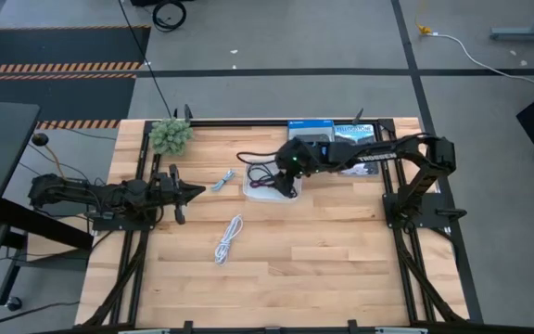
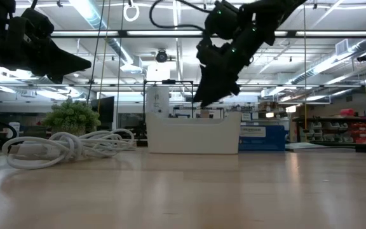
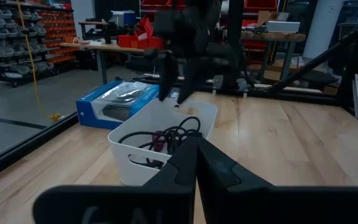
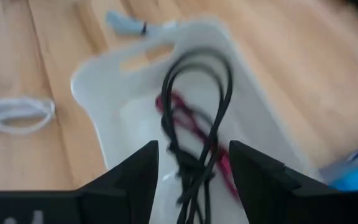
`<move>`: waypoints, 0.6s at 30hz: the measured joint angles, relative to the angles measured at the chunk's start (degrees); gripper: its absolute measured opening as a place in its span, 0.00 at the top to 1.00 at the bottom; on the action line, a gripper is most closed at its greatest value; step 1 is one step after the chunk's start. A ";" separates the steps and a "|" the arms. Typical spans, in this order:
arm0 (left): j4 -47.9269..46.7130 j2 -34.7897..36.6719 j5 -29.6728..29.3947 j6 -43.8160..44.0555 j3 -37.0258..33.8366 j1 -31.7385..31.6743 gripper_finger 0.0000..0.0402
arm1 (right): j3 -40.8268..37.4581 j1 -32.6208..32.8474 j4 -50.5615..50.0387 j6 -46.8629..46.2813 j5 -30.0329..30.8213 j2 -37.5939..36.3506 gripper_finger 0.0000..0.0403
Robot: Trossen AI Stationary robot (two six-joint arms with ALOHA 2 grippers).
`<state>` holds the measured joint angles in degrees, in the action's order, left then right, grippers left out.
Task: Pick and place USB-C Cables
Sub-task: Put the white charger cable into the white bin
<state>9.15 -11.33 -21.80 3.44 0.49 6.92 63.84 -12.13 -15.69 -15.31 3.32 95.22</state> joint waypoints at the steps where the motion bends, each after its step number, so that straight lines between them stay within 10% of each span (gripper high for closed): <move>1: 0.01 -0.02 0.00 0.00 0.00 0.01 0.97 | 0.70 0.03 0.23 0.51 0.74 -0.02 0.50; 18: 0.00 -0.02 0.00 0.00 0.00 0.01 0.97 | 1.83 4.38 7.70 0.80 -7.18 -0.02 0.50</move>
<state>9.15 -11.35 -21.80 3.44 0.50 6.92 65.67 -7.74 -7.99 -14.50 -3.86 95.20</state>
